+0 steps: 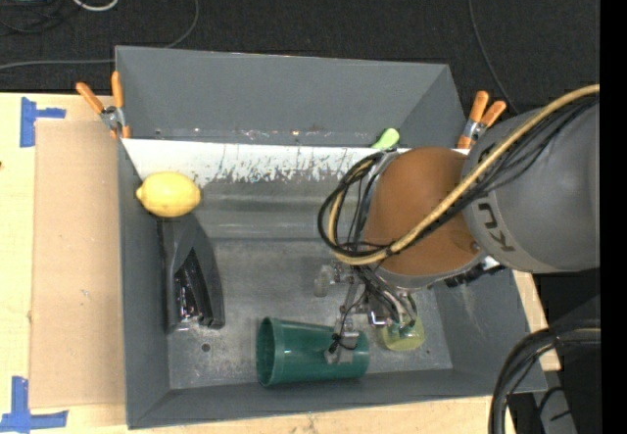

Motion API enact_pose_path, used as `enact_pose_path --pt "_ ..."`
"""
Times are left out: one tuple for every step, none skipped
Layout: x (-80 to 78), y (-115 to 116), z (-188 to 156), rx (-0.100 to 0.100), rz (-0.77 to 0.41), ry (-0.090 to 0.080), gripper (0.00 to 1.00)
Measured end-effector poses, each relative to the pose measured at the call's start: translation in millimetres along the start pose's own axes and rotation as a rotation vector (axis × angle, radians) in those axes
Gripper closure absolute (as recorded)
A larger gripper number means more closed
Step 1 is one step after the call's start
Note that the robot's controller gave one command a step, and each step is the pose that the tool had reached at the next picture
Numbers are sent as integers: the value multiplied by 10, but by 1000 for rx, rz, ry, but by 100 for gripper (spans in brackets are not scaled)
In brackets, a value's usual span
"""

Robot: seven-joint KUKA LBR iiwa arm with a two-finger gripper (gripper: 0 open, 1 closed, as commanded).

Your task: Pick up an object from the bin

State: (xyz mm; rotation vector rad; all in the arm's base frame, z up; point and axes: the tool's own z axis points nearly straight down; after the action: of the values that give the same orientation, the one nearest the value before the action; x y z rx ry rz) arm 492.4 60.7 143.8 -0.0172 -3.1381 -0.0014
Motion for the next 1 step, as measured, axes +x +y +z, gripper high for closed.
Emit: enact_pose_path --pt "0 0 0 0 0 0 0"
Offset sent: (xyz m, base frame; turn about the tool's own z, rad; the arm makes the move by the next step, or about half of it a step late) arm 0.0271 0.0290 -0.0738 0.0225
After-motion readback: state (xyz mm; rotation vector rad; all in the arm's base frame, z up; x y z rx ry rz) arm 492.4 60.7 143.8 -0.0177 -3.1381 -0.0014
